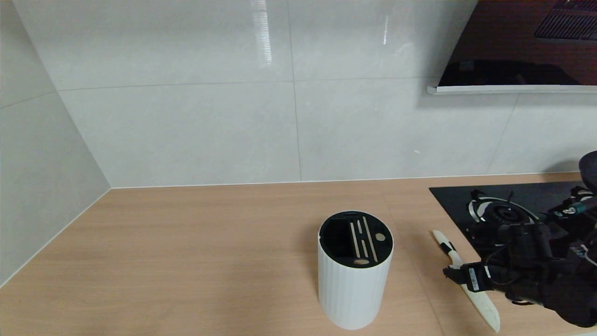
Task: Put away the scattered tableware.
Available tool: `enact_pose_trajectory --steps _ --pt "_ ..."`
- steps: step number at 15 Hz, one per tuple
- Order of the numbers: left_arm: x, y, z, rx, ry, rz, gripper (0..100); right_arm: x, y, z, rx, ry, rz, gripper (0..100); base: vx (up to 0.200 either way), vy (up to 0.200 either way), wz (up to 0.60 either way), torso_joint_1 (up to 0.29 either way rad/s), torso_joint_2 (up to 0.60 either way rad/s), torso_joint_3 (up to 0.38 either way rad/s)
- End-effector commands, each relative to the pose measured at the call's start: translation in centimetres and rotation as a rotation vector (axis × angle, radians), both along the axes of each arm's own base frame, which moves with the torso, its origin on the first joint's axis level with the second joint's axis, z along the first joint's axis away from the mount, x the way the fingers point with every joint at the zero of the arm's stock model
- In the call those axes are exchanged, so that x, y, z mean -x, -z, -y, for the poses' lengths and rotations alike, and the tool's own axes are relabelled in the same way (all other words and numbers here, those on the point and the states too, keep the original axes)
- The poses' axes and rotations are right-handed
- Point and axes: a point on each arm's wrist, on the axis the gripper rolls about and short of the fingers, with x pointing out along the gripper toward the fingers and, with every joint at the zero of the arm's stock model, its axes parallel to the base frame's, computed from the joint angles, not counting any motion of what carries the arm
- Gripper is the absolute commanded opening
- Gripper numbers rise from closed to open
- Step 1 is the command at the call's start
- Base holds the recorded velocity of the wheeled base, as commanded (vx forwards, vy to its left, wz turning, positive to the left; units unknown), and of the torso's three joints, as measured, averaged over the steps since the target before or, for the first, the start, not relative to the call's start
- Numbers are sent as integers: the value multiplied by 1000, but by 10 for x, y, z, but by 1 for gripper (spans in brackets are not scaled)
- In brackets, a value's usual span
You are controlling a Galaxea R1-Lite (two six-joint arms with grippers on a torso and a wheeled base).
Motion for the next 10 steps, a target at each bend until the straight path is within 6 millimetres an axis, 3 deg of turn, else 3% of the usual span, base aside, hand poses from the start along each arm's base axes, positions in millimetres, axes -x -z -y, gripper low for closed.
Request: enact_pose_trajectory --steps 1,10 --pt "0 0 0 0 -1 1 100 -2 29 7 11 24 -93 100 0 0 0 0 0 0" --pt "0 0 0 0 -1 1 100 -17 48 10 14 46 -2 100 0 0 0 0 0 0"
